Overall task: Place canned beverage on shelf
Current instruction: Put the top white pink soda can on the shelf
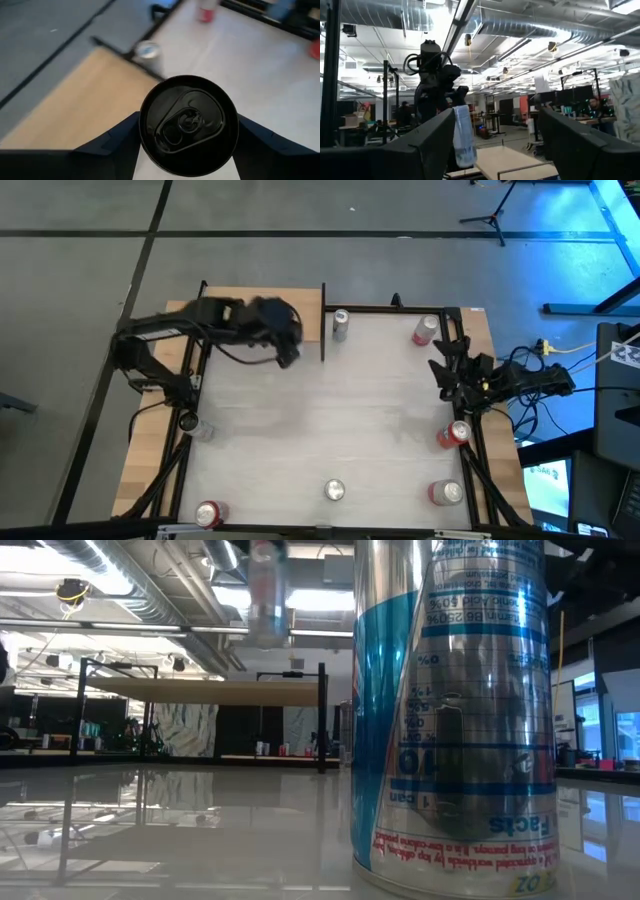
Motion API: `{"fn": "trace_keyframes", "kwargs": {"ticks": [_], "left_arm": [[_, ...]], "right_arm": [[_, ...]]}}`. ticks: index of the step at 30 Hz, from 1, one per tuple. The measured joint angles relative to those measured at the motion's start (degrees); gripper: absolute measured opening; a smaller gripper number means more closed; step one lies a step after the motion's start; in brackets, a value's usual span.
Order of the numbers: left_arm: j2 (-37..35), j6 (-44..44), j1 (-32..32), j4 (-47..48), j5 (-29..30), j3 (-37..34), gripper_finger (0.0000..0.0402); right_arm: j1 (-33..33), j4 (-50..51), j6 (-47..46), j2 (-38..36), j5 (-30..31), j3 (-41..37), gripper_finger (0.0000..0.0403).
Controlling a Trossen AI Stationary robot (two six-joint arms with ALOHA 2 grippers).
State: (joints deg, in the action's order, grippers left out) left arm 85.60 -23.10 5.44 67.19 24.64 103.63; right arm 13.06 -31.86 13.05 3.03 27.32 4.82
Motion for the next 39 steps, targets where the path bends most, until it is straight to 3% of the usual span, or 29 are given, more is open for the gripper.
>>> {"fn": "trace_keyframes", "kwargs": {"ticks": [9, 18, 28, 34, 39], "left_arm": [[-2.21, -1.75, 10.72, 9.85, 4.31, 2.31, 0.0238], [-2.32, 4.39, 25.45, 11.86, -1.31, 2.32, 0.0239], [-2.32, 9.57, 42.74, 11.85, -1.75, 2.32, 0.0239], [-2.32, 10.76, 48.62, 10.54, -2.07, 0.87, 0.0239], [-2.27, 13.49, 52.04, 8.43, -7.42, -2.19, 0.0239]], "right_arm": [[0.0, -2.91, 6.87, 2.44, 1.76, 0.63, 0.0287], [0.0, -5.25, 10.67, 3.95, 1.67, 0.61, 0.0287], [0.0, -7.43, 14.65, 4.0, 1.67, 0.61, 0.0287], [0.0, -8.11, 15.06, 4.0, 1.67, 0.61, 0.0287], [0.0, -8.5, 15.05, 4.0, 1.67, 0.61, 0.0287]]}}
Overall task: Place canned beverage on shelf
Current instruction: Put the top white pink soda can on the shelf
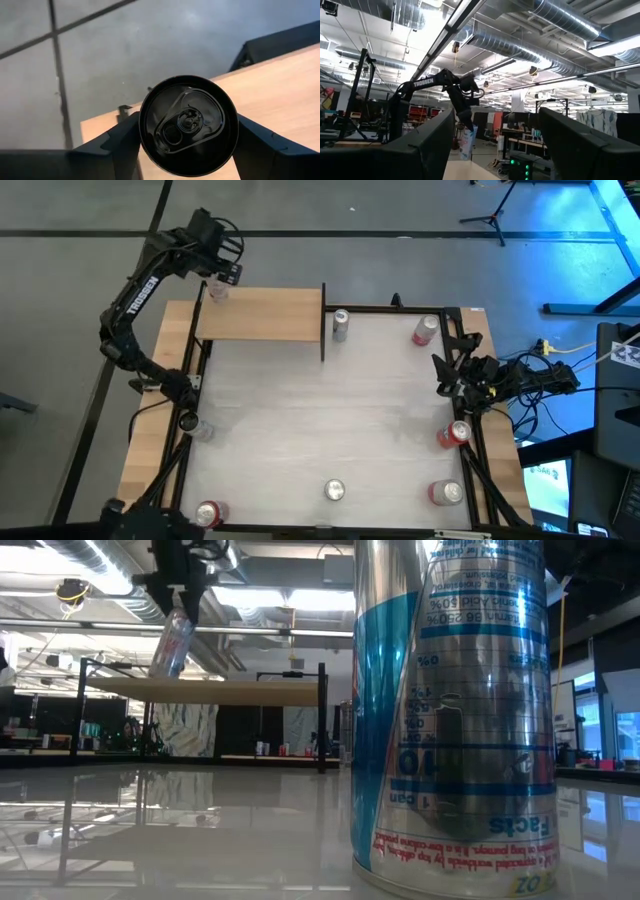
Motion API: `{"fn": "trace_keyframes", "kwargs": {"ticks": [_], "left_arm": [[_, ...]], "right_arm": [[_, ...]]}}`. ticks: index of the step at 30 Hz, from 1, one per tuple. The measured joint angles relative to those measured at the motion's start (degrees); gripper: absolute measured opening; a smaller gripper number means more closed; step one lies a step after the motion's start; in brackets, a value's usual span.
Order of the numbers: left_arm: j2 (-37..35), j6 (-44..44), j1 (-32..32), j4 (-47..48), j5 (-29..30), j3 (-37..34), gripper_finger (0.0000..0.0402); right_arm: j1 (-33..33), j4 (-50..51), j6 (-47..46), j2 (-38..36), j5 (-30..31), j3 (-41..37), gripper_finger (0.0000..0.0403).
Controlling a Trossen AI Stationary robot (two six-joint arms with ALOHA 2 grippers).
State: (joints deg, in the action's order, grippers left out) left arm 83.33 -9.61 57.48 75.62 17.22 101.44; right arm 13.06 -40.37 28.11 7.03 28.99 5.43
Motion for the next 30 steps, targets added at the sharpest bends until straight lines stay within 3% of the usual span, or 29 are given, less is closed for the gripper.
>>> {"fn": "trace_keyframes", "kwargs": {"ticks": [3, 30], "left_arm": [[0.02, 0.79, 1.22, -0.96, -2.14, -1.54, 0.0239], [0.02, 3.22, 4.34, -3.33, -1.91, -3.34, 0.0239]], "right_arm": [[0.0, -0.1, 0.42, 0.0, 0.0, 0.0, 0.0287], [0.01, -0.17, 1.22, 0.0, -0.04, -0.02, 0.0287]]}}
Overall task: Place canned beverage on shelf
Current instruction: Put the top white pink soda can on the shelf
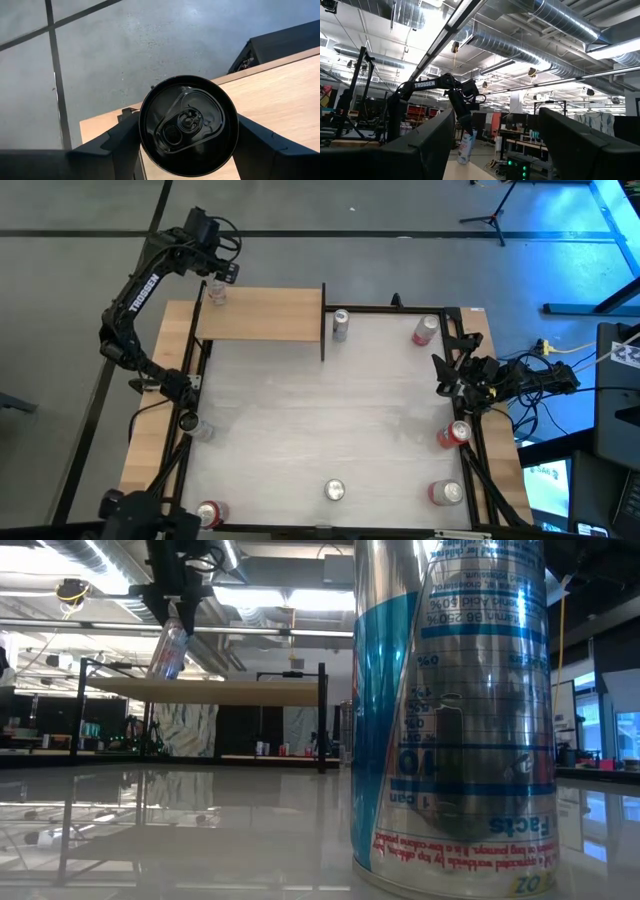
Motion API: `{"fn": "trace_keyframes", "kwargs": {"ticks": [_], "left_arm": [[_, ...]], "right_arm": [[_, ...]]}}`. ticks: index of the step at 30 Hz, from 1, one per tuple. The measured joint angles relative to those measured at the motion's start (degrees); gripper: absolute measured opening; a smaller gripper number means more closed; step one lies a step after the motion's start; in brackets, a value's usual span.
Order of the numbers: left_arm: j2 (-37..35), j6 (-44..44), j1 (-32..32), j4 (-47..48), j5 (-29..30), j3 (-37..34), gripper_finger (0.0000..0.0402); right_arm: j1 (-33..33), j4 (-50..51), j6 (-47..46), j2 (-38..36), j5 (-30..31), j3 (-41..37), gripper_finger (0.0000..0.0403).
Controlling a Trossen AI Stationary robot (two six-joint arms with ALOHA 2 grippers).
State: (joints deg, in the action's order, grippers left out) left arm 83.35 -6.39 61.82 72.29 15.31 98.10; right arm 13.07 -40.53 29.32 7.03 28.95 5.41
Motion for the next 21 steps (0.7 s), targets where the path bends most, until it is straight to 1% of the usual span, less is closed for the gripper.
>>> {"fn": "trace_keyframes", "kwargs": {"ticks": [3, 12, 21], "left_arm": [[0.0, 0.78, 0.0, 0.0, 0.02, 0.0, 0.0246], [0.0, 0.98, -0.02, -0.04, 0.17, 0.0, 0.0282], [0.0, 1.65, -0.02, -0.11, 0.17, 0.0, 0.0283]], "right_arm": [[-0.01, -0.02, 0.02, 0.0, 0.01, 0.0, 0.0287], [0.01, -0.11, 0.04, 0.0, 0.0, 0.0, 0.0287], [0.01, -0.13, 0.72, 0.0, 0.0, -0.02, 0.0287]]}}
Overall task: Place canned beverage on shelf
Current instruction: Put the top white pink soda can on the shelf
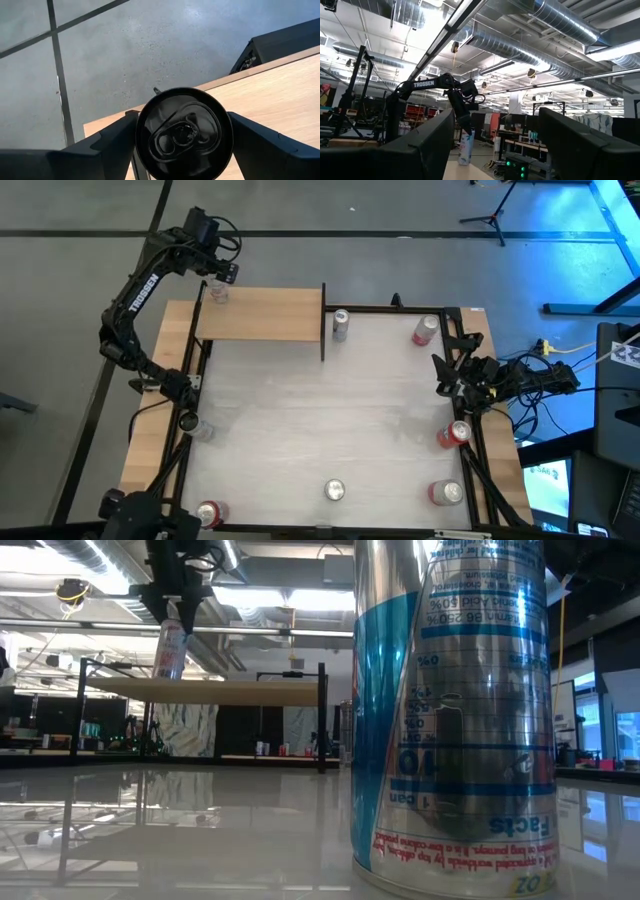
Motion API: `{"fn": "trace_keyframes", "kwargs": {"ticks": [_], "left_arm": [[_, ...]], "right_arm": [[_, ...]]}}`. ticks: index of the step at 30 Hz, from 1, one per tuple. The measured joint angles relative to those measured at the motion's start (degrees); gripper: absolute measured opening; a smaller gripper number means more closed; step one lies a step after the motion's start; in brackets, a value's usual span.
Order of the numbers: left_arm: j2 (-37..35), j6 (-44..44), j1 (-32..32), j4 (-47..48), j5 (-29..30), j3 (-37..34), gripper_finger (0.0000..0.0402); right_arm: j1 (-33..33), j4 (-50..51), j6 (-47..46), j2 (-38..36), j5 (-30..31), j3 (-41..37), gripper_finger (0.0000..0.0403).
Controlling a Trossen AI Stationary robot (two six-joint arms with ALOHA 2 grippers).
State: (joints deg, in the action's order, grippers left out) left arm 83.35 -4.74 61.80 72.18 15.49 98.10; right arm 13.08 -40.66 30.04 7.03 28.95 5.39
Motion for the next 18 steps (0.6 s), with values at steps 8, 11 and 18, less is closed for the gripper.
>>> {"fn": "trace_keyframes", "kwargs": {"ticks": [8, 11, 18], "left_arm": [[-0.04, 0.79, -0.38, 0.07, 0.12, 0.0, 0.0284], [-0.36, 0.77, -0.39, 0.25, 0.04, 0.0, 0.0283], [-2.4, 0.81, -0.37, -0.13, 1.7, 0.0, 0.0282]], "right_arm": [[-0.01, 0.0, -0.01, 0.0, -0.02, 0.0, 0.0287], [0.0, 0.0, -0.02, 0.0, -0.02, 0.0, 0.0287], [0.0, 0.0, -0.02, 0.0, -0.04, 0.0, 0.0287]]}}
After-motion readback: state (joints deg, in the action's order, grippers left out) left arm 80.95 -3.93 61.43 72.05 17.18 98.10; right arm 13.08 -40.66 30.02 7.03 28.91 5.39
